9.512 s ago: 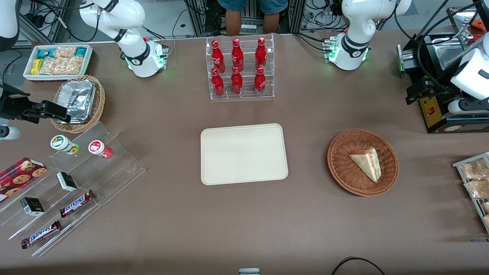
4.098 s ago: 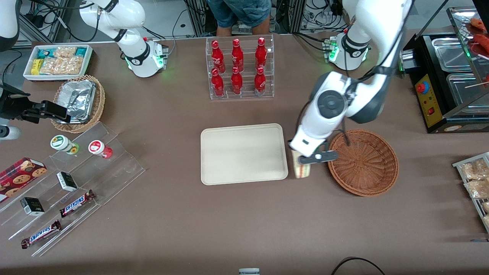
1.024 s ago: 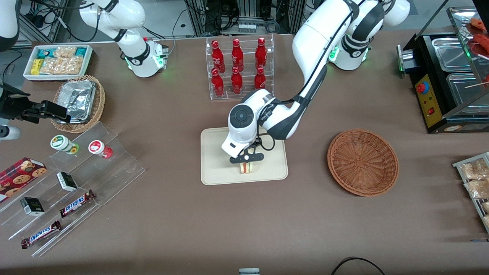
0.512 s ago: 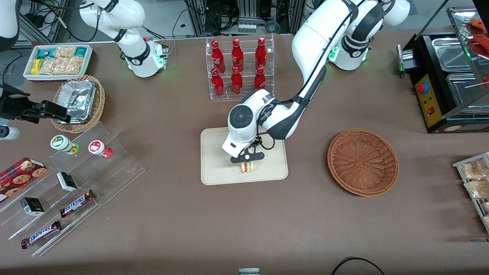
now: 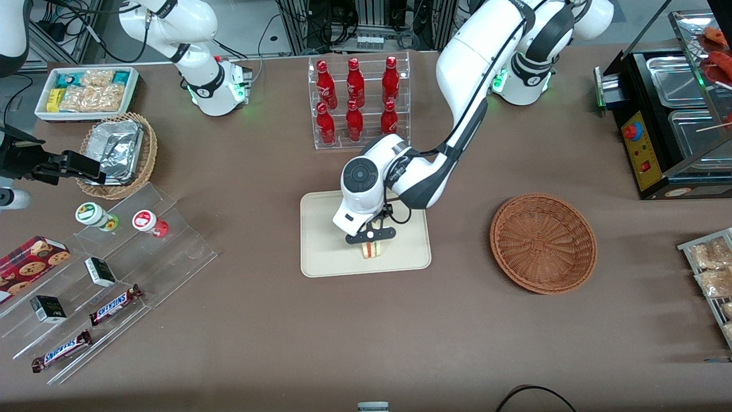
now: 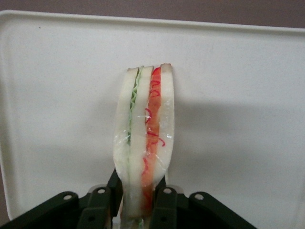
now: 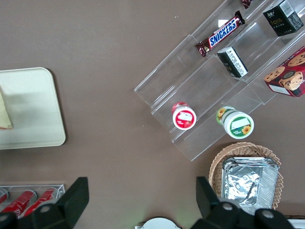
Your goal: Place sandwich from basket to tray
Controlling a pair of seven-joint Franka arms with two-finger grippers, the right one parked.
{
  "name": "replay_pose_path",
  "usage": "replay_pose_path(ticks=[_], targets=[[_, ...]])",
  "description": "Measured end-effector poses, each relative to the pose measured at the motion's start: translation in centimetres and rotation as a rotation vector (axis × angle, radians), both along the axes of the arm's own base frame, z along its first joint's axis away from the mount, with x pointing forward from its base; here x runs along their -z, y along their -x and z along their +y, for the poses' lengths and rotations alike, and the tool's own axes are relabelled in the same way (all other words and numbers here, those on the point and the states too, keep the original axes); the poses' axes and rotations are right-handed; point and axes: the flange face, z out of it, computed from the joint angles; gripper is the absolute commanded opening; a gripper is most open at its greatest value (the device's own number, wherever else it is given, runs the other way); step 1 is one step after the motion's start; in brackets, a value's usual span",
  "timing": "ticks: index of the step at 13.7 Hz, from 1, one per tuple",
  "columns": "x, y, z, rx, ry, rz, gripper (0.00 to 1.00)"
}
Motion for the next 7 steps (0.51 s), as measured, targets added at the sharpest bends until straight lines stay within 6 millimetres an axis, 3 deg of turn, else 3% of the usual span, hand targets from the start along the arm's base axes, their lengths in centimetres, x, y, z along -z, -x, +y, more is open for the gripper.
replay_pose_path(ticks=[4, 7], targets=[[-0.6, -0.3, -0.1, -0.033, -0.008, -0.031, 1.0], [-3.5, -0.8, -0.1, -0.041, 0.009, -0.052, 1.0]])
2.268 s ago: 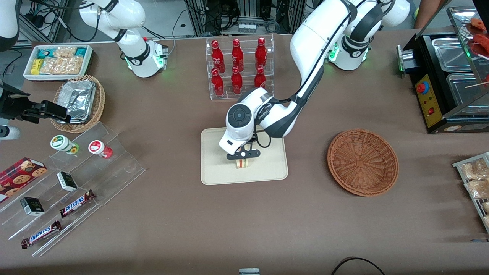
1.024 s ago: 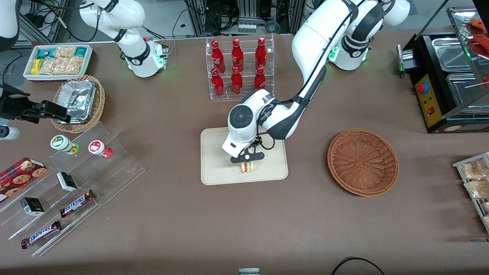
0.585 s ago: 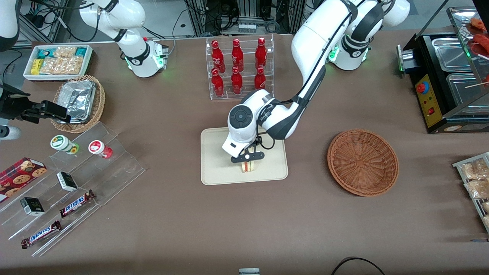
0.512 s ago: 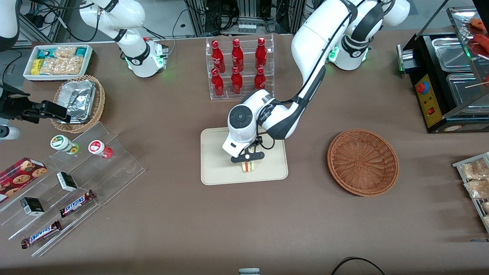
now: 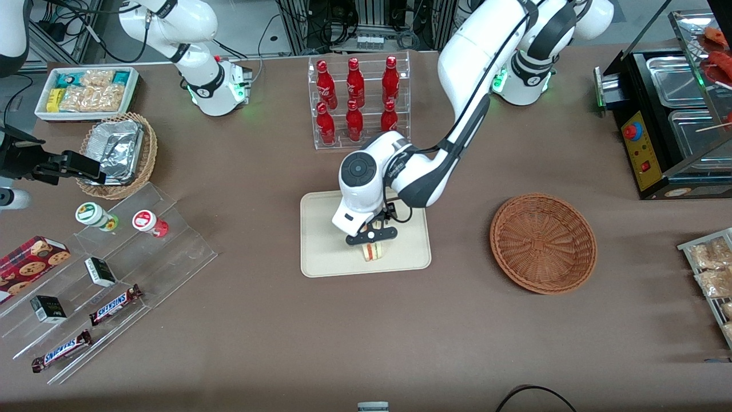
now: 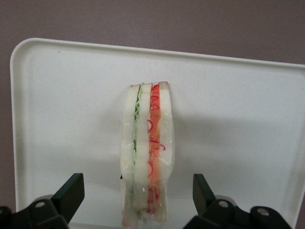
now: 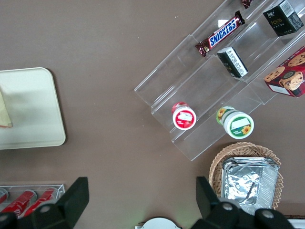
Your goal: Place sandwich from basket to tray
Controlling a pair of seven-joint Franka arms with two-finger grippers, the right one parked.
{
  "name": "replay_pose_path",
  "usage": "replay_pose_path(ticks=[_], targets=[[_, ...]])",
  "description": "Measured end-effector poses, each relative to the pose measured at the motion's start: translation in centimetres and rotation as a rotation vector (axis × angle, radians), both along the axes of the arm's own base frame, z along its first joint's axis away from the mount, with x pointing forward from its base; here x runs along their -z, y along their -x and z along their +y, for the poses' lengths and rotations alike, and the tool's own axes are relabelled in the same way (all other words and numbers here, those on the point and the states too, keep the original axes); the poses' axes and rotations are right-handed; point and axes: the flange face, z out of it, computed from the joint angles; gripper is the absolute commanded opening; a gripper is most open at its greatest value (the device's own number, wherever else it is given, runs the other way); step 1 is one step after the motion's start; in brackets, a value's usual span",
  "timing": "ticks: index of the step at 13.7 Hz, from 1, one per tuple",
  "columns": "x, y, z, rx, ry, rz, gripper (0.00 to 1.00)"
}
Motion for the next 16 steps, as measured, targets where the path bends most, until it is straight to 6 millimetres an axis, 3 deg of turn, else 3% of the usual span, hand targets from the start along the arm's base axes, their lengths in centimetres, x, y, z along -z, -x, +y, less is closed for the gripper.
replay_pose_path(ticks=[5, 8, 12, 16], targets=[[-8.1, 0.5, 0.2, -0.002, 0.022, -0.036, 1.0], [-12.9, 0.2, 1.9, -0.023, 0.019, -0.051, 1.0], [-16.2, -4.9, 9.9, -0.044, 0.004, -0.037, 1.0], [-18.3, -8.2, 17.8, -0.002, 0.023, -0.027, 1.0]])
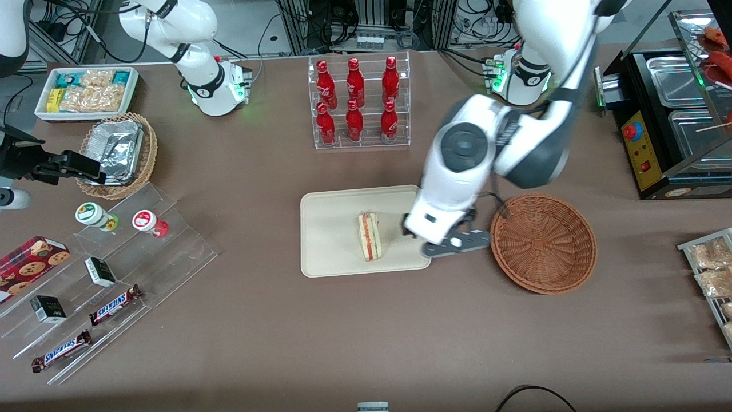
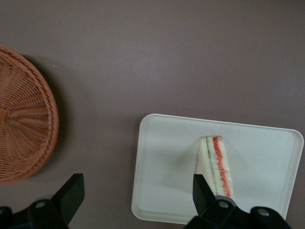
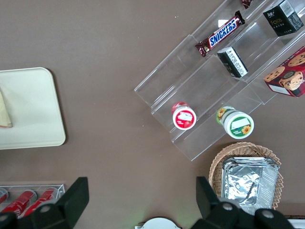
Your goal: Place sandwich from basket to tray
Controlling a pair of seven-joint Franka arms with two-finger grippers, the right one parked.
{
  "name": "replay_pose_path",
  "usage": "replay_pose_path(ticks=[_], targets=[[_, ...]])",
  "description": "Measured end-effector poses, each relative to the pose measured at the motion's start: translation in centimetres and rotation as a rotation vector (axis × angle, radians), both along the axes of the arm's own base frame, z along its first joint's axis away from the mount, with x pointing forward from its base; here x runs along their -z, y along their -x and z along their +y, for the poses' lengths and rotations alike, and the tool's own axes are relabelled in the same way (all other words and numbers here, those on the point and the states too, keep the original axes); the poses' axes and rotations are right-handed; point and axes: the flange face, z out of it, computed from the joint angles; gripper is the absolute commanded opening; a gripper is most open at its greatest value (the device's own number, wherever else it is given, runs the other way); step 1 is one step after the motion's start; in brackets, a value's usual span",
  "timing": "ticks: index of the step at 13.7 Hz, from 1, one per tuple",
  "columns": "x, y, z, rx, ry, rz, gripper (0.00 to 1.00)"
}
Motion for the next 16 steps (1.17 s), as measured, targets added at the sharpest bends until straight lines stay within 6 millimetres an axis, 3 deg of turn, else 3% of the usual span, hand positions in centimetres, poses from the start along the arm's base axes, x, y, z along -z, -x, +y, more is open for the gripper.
replay_pose_path(ticks=[4, 10, 13, 16], targets=[[-2.8, -1.1, 9.1, 0.081, 0.007, 0.052, 1.0], [-7.0, -0.7, 21.6, 0.249, 0.021, 0.161, 1.0], [-9.0, 0.7, 25.4, 0.271, 0.027, 0.169, 1.0], [-10.2, 3.0, 27.9, 0.258, 0.025, 0.168, 1.0]])
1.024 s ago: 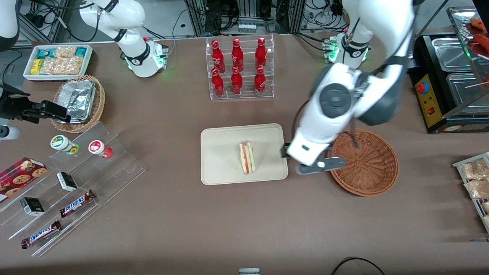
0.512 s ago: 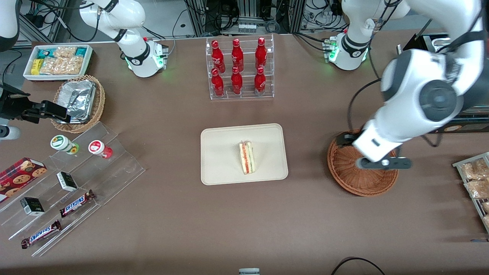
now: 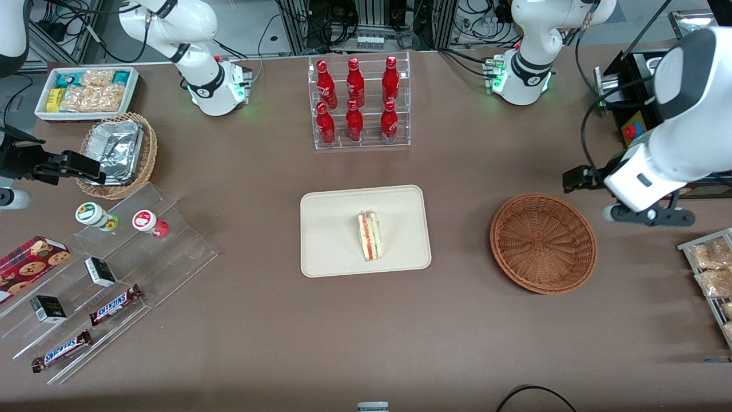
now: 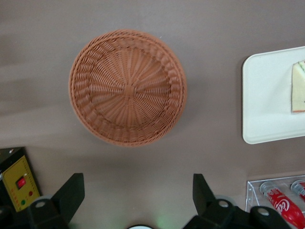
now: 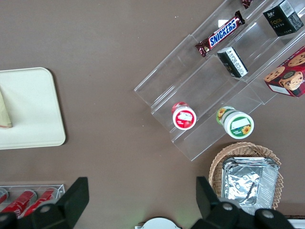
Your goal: Place sandwich from basket to tray
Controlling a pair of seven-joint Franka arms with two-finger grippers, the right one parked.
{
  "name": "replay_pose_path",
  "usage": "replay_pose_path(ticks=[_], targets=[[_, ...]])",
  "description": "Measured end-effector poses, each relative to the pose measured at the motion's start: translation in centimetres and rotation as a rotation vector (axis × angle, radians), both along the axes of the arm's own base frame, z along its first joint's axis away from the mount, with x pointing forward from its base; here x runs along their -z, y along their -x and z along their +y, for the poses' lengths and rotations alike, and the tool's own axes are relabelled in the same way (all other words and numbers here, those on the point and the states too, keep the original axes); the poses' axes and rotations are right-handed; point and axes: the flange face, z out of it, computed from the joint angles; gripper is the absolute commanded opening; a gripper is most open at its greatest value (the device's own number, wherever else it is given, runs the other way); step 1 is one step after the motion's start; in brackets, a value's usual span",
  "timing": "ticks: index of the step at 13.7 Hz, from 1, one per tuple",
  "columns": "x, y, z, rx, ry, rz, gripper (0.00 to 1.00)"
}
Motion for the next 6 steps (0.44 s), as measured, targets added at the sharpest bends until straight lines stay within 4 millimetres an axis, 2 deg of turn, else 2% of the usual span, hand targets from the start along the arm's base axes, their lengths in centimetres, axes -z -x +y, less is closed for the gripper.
replay_pose_path(ticks=[6], targets=[[-5.0, 4.9, 3.3, 0.006, -0.003, 0.012, 1.0]])
